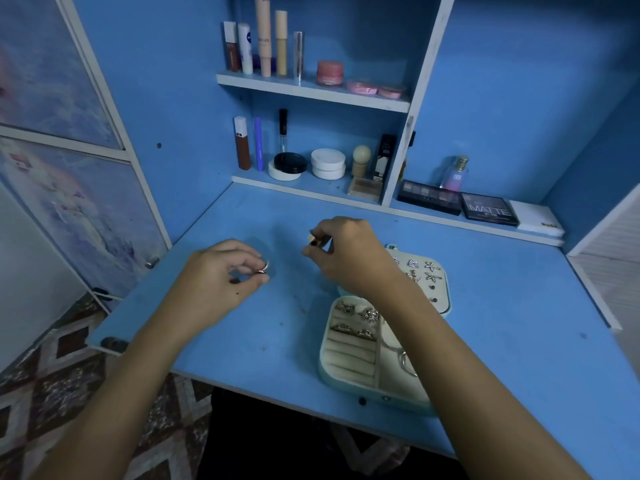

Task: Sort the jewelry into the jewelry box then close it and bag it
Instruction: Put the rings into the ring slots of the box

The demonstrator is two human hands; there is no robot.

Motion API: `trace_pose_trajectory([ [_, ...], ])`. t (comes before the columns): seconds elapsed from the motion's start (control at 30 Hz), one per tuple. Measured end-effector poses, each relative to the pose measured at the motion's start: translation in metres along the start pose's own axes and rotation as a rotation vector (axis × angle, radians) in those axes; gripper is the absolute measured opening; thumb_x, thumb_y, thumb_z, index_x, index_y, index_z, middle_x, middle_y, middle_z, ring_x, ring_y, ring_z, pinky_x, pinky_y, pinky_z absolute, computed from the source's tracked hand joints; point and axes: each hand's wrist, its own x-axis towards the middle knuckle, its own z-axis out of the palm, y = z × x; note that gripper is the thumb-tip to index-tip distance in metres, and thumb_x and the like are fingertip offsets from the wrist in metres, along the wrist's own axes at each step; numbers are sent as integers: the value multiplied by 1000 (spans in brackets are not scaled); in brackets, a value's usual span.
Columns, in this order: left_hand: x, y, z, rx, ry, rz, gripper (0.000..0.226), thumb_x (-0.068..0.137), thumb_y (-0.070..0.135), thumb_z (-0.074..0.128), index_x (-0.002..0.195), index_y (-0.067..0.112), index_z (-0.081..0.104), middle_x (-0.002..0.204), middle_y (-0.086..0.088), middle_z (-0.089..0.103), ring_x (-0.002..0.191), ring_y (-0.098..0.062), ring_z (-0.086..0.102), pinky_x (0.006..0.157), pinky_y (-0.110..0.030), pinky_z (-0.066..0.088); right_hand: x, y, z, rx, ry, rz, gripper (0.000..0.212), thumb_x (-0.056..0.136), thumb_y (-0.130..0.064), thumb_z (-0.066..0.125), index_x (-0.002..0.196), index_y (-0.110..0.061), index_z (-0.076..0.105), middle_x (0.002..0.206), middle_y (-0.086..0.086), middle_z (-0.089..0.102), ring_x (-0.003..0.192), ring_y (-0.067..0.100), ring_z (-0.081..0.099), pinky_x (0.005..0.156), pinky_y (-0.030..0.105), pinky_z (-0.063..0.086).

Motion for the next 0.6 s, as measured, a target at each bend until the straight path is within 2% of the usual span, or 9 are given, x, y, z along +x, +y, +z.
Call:
trace_pose_trajectory([
  [0.07,2,10,9,-40,-7,0,11,78,8,82,84,16,76,94,14,70,80,-2,69,74,-16,55,-9,6,-7,-6,20,20,18,88,-23,74,97,-7,73,93,6,71,78,17,56,75,28,45],
  [0.13,4,21,19,-75,-17,20,13,77,7,82,87,14,78,93,12,73,80,-2,71,77,-18,57,-18,10,-14,-23,50,23,18,87,-23,75,92,-6,73,89,8,72,82,24,61,76,34,49],
  [0.2,4,31,27,-105,-36,15,14,79,7,81,90,15,78,92,10,75,82,1,71,78,-18,57,-27,12,-19,-12,71,35,17,88,-21,74,94,-6,70,89,7,72,81,22,61,77,36,50],
  [0.3,3,44,37,-140,-63,-8,13,82,9,79,90,18,75,86,10,77,83,2,71,78,-17,56,-39,17,-26,23,107,54,21,87,-20,75,102,-10,64,93,2,71,69,11,52,74,30,48],
  [0.4,1,53,43,-139,-94,6,14,83,11,77,92,20,74,86,15,76,84,5,70,81,-16,55,-50,24,-29,24,156,42,20,87,-19,75,101,-10,65,91,0,71,60,-1,46,69,24,44],
  [0.6,-6,63,47,-136,-153,71,21,85,12,76,96,29,74,89,28,72,87,6,70,78,-17,56,-71,30,-32,-45,259,-25,14,84,-9,77,96,-4,72,97,7,69,69,9,49,70,16,39],
])
